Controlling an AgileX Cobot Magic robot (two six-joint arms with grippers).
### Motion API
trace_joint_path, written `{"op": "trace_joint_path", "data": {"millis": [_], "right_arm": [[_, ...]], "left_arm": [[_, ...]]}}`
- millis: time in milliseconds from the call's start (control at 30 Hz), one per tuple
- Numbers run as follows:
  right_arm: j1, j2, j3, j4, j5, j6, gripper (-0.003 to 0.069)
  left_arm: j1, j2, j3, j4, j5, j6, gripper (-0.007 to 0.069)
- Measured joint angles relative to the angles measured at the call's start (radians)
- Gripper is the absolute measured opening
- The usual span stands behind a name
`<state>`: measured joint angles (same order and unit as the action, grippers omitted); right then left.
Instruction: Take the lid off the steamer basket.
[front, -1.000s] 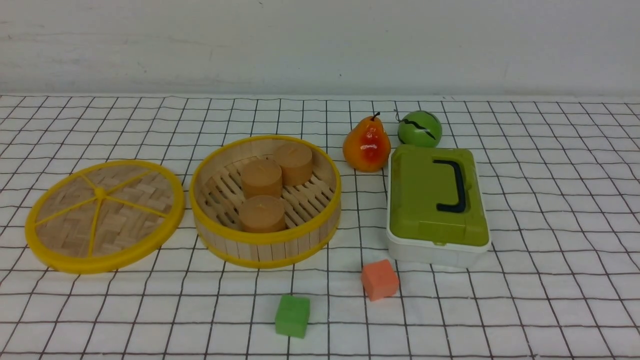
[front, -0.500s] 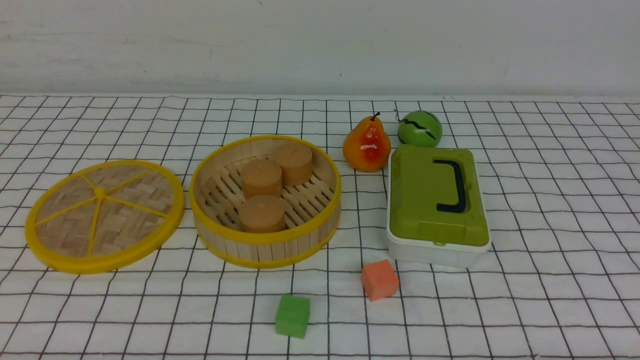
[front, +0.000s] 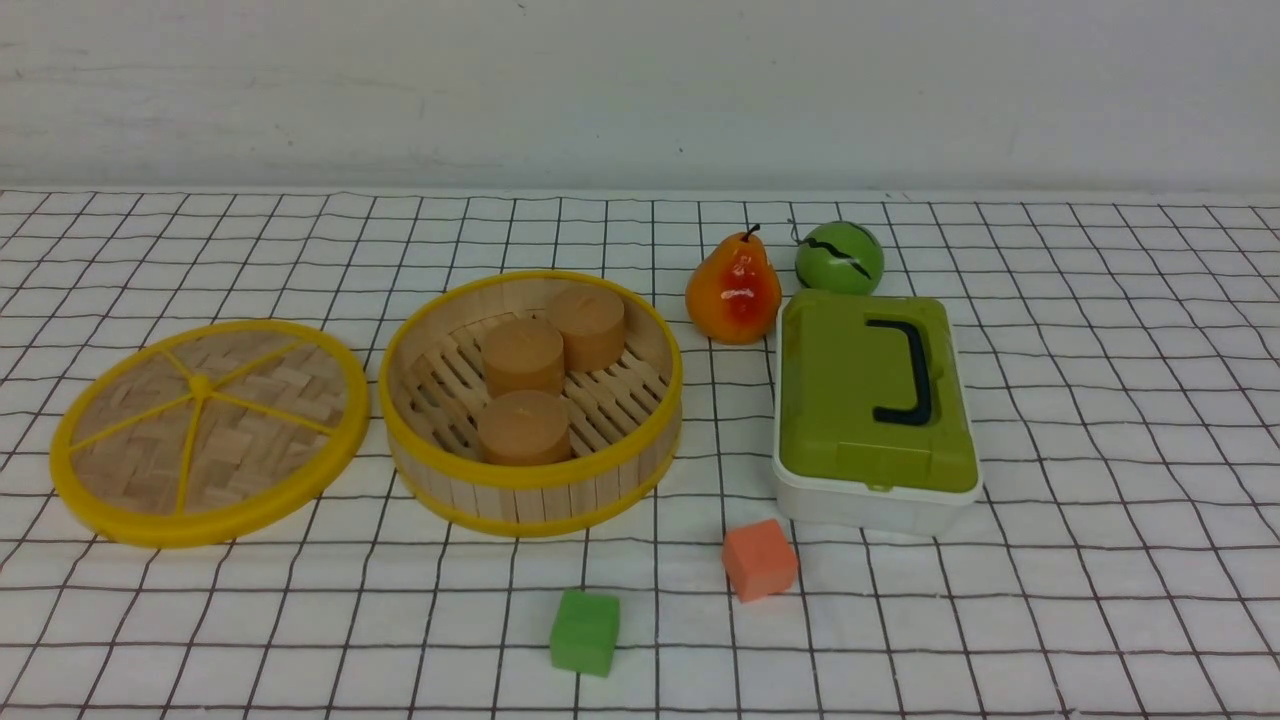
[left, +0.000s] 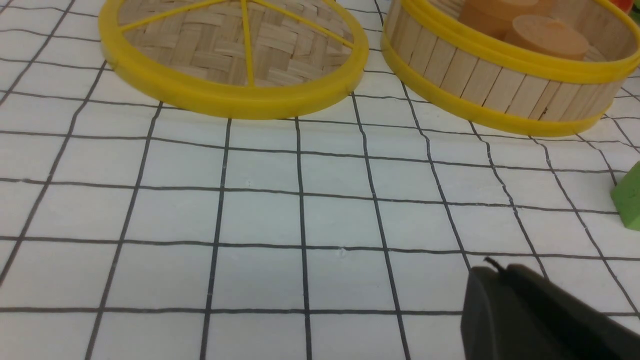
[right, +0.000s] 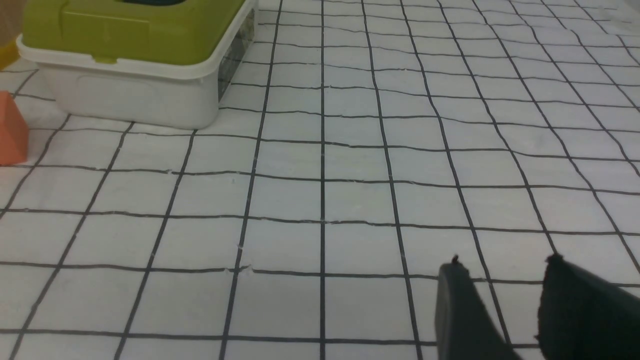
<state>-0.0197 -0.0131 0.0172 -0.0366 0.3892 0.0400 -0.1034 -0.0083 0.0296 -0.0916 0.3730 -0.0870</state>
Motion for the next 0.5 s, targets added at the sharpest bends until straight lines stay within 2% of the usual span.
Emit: {"op": "trace_joint_path", "data": {"millis": [500], "right_arm": [[0.0,0.0,0.0,0.0,0.0,0.0,0.0239]], "left_arm": [[0.0,0.0,0.0,0.0,0.0,0.0,0.0015]]}}
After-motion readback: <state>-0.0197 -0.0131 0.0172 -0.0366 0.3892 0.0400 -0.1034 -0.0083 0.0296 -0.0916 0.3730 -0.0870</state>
